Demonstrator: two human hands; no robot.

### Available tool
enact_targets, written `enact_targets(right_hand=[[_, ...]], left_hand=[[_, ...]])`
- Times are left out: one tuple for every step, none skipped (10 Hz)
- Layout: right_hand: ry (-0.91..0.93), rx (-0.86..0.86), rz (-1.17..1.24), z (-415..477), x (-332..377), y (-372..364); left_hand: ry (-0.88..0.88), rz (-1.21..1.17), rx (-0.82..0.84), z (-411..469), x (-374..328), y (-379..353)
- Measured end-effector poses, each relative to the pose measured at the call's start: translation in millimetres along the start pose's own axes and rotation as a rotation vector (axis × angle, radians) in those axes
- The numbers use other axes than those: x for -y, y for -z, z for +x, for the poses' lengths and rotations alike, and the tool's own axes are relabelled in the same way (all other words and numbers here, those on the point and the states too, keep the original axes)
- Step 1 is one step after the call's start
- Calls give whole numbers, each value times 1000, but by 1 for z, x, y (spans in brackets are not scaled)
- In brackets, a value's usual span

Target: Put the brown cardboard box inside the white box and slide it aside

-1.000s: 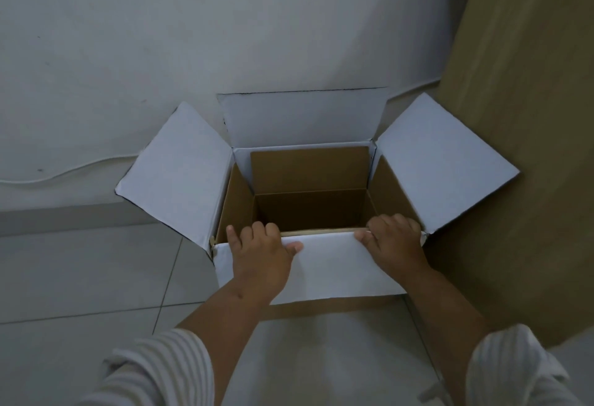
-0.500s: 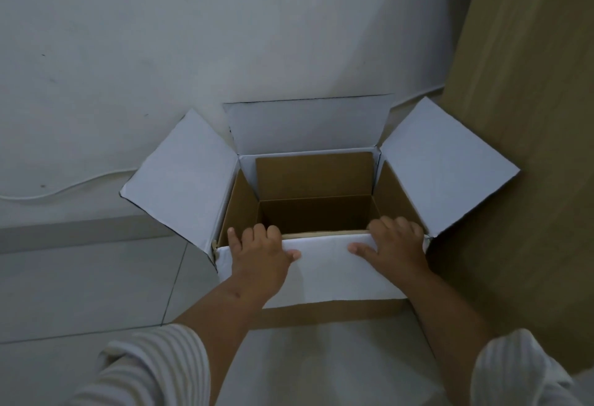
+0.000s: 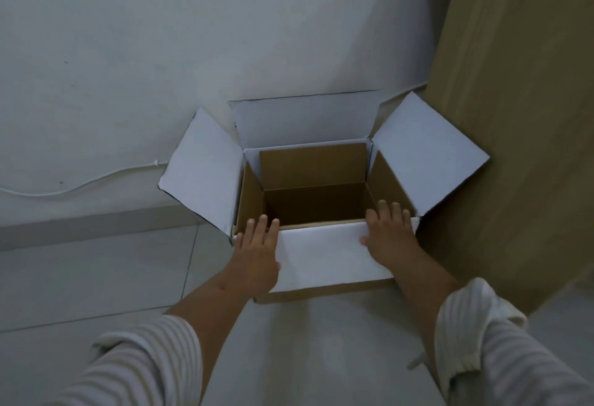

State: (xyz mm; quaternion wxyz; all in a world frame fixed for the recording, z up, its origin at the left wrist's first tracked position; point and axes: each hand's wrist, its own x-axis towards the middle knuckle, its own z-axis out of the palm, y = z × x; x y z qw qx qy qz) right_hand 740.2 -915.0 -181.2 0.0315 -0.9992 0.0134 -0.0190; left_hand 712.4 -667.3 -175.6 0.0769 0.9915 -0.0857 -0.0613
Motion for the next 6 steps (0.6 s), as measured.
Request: enact_targets(right_hand=[[-85, -5, 91, -19, 25, 5], [-65, 35, 137, -38, 61, 19], [-30, 78, 153, -45, 91, 47], [-21, 131, 177, -49, 108, 88], [-9, 133, 226, -55, 118, 147], [-10, 140, 260, -58, 124, 214]], left_hand=[[-3, -28, 66, -3, 0, 11], [-7, -56, 77, -5, -2, 29], [1, -84, 73, -9, -11, 59], [-9, -67, 86, -17, -20, 94], [-33, -79, 62, -32, -30, 150], [-52, -110, 26, -42, -41, 213]])
